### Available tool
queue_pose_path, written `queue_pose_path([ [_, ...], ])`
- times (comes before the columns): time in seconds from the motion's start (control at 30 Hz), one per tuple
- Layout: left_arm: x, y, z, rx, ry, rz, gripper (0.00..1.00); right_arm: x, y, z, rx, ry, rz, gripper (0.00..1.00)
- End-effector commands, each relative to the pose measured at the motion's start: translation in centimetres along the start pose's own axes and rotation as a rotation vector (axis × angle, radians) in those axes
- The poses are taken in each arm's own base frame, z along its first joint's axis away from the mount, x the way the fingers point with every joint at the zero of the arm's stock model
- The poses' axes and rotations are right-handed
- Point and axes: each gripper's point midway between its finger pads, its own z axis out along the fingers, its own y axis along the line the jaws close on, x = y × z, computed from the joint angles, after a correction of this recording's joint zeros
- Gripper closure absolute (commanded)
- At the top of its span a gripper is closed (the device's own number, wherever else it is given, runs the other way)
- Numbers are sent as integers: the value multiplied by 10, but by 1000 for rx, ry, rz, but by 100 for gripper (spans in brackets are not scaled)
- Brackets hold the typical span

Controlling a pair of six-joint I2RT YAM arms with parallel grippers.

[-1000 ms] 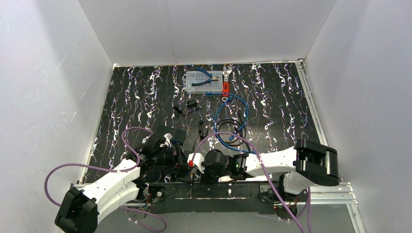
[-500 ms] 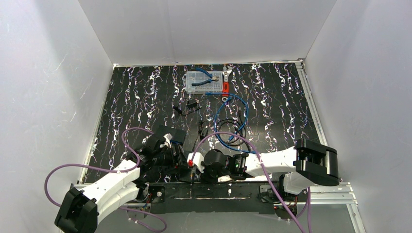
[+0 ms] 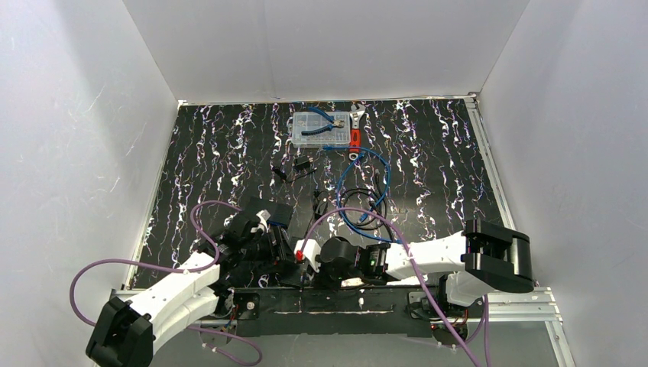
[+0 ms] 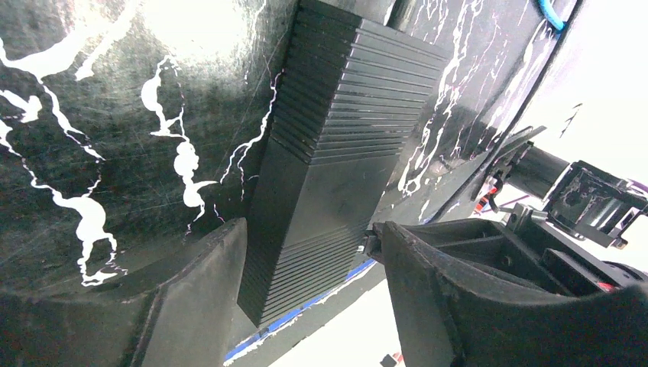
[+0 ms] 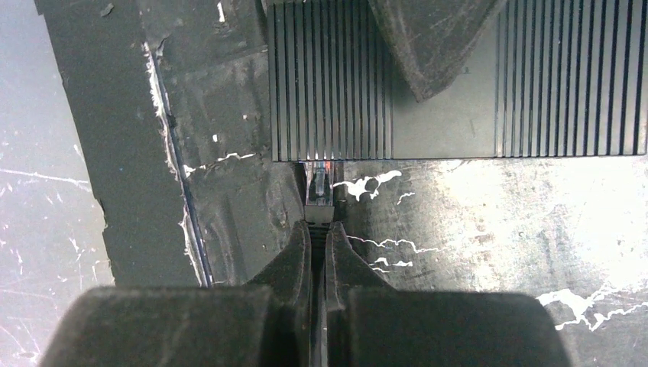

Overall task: Insert the plug into the switch port
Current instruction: Insert the connector into the switch port.

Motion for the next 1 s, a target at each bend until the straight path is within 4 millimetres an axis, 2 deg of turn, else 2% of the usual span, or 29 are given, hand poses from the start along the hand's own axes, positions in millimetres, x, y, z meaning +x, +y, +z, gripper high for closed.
queue_pose_path([
  [0.0, 11, 4, 0, 6, 42, -13, 38, -49, -14, 5, 95, -203, 35, 99],
  [0.3, 12, 7, 2, 2, 45, -24, 40, -60, -28, 7, 173, -274, 71, 99],
  [0.47, 13, 6, 3, 1, 56, -26, 41, -63, -29, 6, 175, -298, 61, 99],
  [0.77, 15, 10, 4, -8, 63, -36, 42, -69, -28, -5, 172, -370, 36, 99],
  [0.97, 12, 8, 6, -17, 61, -34, 37, -71, -31, -8, 194, -368, 18, 99],
])
